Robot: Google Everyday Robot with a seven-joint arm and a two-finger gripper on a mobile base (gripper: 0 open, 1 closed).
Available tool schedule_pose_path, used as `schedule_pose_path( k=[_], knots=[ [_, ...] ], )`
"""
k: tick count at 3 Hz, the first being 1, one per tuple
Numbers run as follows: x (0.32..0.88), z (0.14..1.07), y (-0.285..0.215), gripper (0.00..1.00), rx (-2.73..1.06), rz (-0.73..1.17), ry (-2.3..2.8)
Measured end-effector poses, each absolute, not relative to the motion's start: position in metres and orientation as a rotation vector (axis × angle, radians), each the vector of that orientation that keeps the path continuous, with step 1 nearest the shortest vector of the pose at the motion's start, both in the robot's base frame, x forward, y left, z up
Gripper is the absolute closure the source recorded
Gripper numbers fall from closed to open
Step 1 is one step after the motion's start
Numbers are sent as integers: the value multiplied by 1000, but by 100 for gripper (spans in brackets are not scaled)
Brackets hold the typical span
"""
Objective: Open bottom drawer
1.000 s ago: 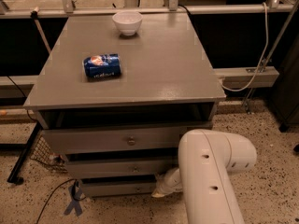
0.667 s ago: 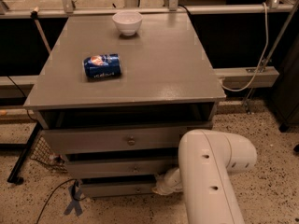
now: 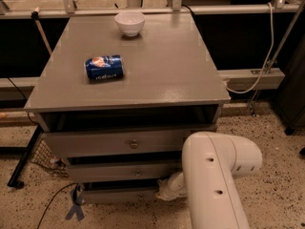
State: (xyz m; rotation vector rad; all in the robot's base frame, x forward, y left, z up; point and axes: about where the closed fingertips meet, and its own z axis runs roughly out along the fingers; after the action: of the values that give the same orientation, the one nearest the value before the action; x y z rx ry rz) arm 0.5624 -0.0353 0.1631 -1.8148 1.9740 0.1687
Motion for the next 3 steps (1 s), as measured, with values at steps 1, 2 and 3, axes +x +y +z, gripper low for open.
schedule_pose_path(
  k=[1,2,3],
  knots=[
    [558,162,-34,100,-1821,177,1973],
    [558,162,-34,100,-1822,177,1973],
    [558,162,-34,100,-1822,177,1973]
  ],
)
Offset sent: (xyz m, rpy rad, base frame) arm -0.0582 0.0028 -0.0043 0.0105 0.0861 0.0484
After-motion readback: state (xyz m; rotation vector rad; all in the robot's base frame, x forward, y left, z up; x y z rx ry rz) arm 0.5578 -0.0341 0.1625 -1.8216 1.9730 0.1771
